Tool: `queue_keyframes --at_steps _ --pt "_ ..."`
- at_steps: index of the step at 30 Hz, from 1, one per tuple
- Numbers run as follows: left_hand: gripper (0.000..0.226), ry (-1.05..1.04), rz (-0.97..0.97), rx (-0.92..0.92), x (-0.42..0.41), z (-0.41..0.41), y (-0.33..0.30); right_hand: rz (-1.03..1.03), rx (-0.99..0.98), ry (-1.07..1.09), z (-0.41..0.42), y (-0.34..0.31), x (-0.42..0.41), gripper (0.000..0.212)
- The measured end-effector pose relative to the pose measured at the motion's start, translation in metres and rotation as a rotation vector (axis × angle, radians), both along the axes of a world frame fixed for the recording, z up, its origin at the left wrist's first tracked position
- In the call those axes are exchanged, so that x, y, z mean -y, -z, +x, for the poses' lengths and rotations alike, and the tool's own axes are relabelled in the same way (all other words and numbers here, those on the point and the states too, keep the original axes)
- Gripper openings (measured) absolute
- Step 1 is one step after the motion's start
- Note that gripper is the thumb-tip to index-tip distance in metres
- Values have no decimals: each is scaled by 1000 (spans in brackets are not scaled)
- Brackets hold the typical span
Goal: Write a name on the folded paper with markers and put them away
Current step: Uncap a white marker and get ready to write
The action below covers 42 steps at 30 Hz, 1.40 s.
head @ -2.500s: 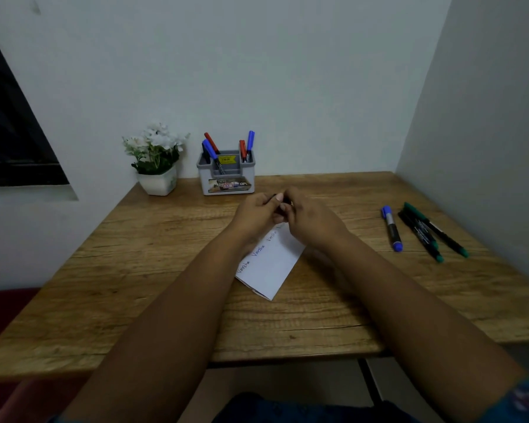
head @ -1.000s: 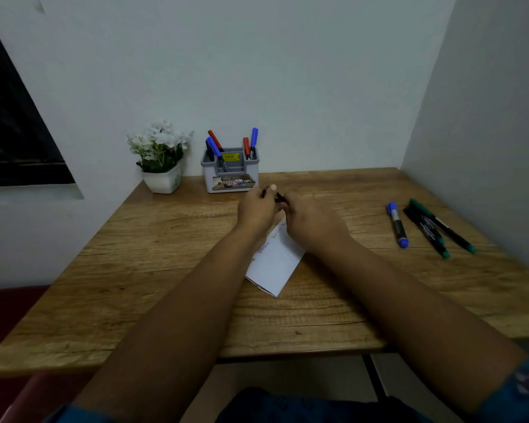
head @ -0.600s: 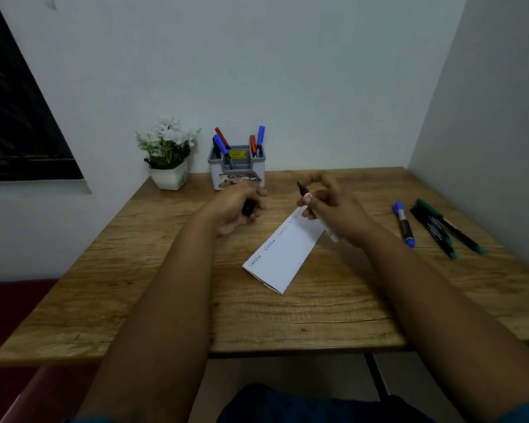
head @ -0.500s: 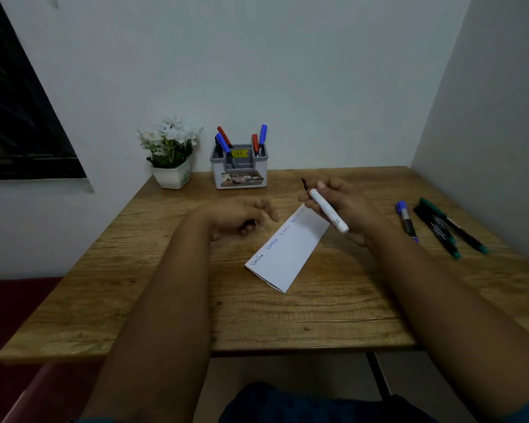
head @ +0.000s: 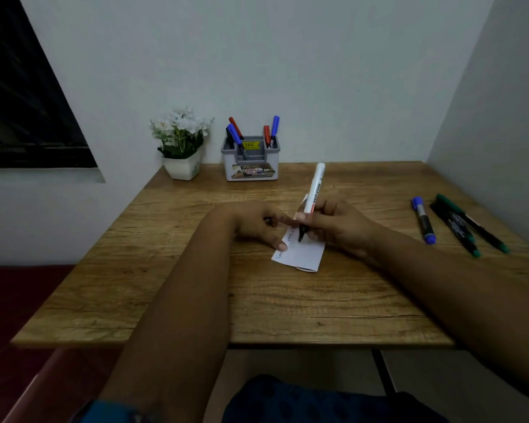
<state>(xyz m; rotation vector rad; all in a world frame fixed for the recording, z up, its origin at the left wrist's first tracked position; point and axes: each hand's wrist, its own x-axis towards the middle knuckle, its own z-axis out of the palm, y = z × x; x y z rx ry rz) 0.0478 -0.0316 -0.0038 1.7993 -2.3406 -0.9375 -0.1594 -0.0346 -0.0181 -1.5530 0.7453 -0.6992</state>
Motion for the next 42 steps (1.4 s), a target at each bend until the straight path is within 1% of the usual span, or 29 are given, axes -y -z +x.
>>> queue_keyframes --at_steps 2,4,7,11,13,16,19,23,27,31,35,42 --pt "33 6 13 -18 1 1 1 -46 -49 -61 1 1 -1 12" --pt "36 23 6 -4 4 2 2 -145 -127 -135 2 3 1 16" --pt "55 27 31 15 5 2 2 -247 -199 -177 2 6 2 14" --pt "80 71 61 58 3 4 -2 -422 -235 -135 0 15 4 16" --pt "86 88 76 78 1 3 -5 -440 -237 -127 0 19 3 15" --pt "85 114 94 77 0 2 -8 -426 -239 -130 0 21 4 9" --pt "86 127 91 102 0 2 -8 -480 -262 -145 0 22 3 7" --pt "85 123 106 96 1 1 -8 -496 -302 -132 0 23 6 8" --pt "87 109 114 87 3 2 -7 -464 -273 -125 0 23 7 7" --pt "87 108 122 90 4 2 -7 -468 -303 -137 1 22 7 8" --pt "87 106 121 91 4 2 -7 -423 -262 -93 -2 21 10 14" --pt "86 103 120 93 3 2 -7 -455 -311 -109 -1 21 8 13"
